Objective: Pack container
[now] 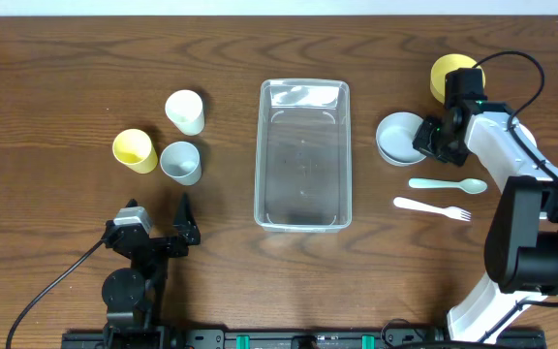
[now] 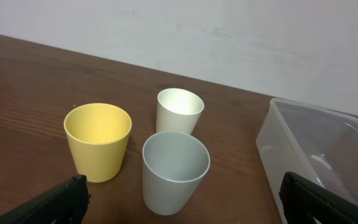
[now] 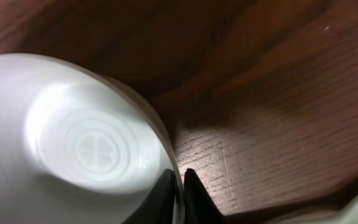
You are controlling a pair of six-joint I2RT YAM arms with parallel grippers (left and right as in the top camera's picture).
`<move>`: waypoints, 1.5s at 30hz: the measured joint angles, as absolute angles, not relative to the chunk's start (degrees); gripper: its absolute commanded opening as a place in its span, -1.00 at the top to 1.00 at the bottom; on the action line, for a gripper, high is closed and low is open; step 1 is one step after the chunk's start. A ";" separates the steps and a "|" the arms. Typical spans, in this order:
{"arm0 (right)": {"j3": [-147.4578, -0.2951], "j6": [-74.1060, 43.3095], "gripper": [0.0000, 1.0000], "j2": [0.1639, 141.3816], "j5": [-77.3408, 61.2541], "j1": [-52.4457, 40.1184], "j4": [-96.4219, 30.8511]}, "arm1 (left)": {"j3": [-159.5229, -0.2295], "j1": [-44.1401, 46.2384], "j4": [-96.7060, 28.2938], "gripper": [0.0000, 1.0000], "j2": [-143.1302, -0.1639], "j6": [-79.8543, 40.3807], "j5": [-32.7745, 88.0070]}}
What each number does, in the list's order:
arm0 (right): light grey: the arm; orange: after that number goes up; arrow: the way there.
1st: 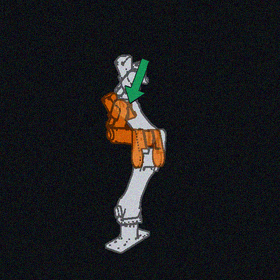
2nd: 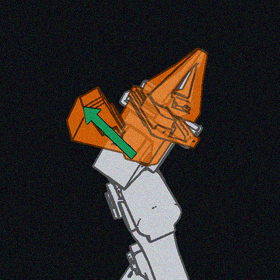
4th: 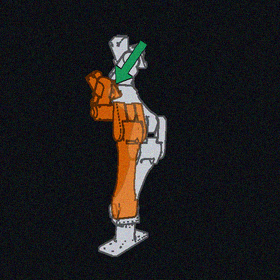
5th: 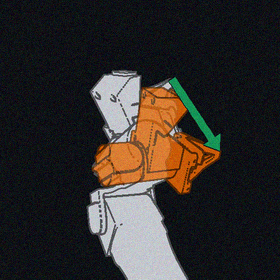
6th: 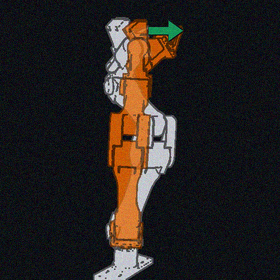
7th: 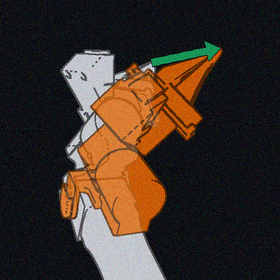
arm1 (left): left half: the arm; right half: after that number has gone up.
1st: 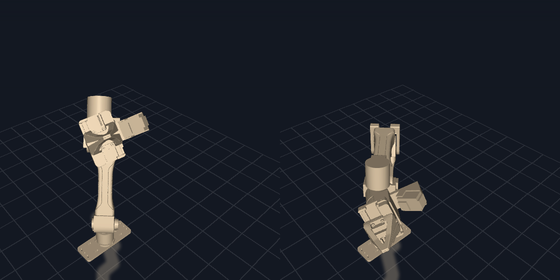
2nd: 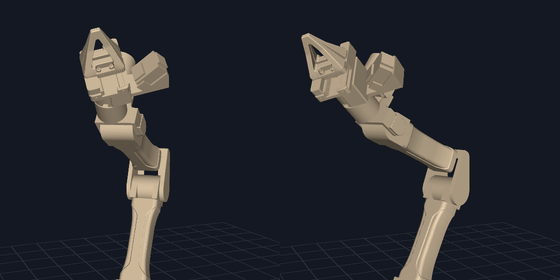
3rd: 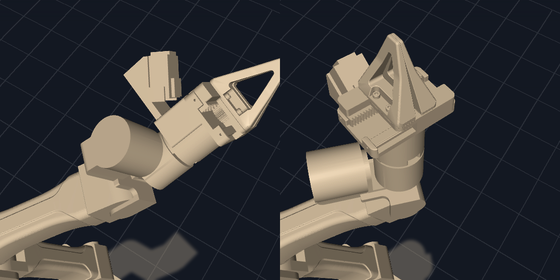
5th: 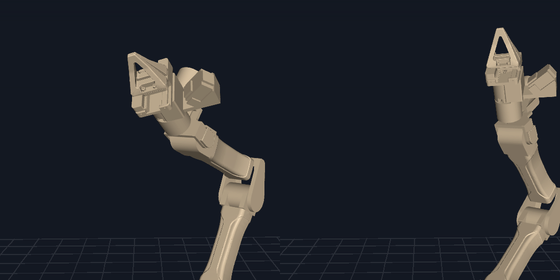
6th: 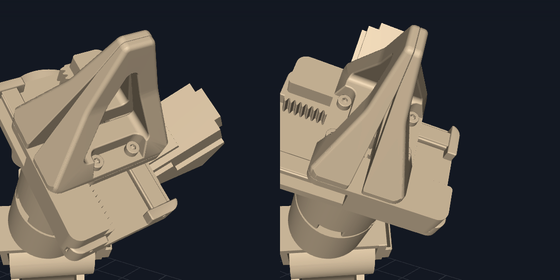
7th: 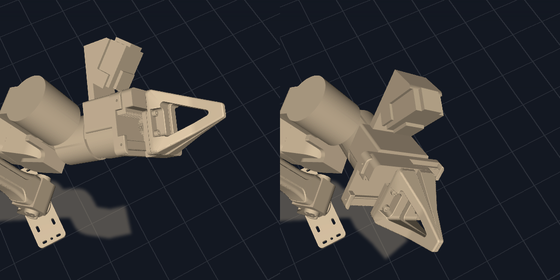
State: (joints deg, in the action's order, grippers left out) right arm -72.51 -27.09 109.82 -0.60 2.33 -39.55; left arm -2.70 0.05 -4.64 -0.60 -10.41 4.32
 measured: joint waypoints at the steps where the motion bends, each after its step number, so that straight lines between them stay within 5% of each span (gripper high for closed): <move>1: -72.51 -27.18 0.60 110.39 -0.58 2.33 -39.53 | -2.70 0.05 -4.64 -0.96 -0.60 -10.41 4.34; 15: -72.25 -27.14 0.98 113.23 -2.85 2.33 -39.09 | -2.70 0.05 -4.64 -0.96 -0.60 -10.41 4.32; 34: -72.77 -22.00 0.97 99.94 -14.55 1.58 -44.75 | -2.70 0.05 -4.64 -0.96 -0.60 -10.41 4.32; 45: -73.95 -23.03 0.89 86.26 -18.85 -14.13 -32.84 | -2.70 0.05 -4.64 -0.96 -0.60 -10.41 4.34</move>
State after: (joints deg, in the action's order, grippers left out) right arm -73.95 -23.03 86.26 -18.85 -14.13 -32.84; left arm -2.70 0.05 -4.64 -0.60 -10.41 4.34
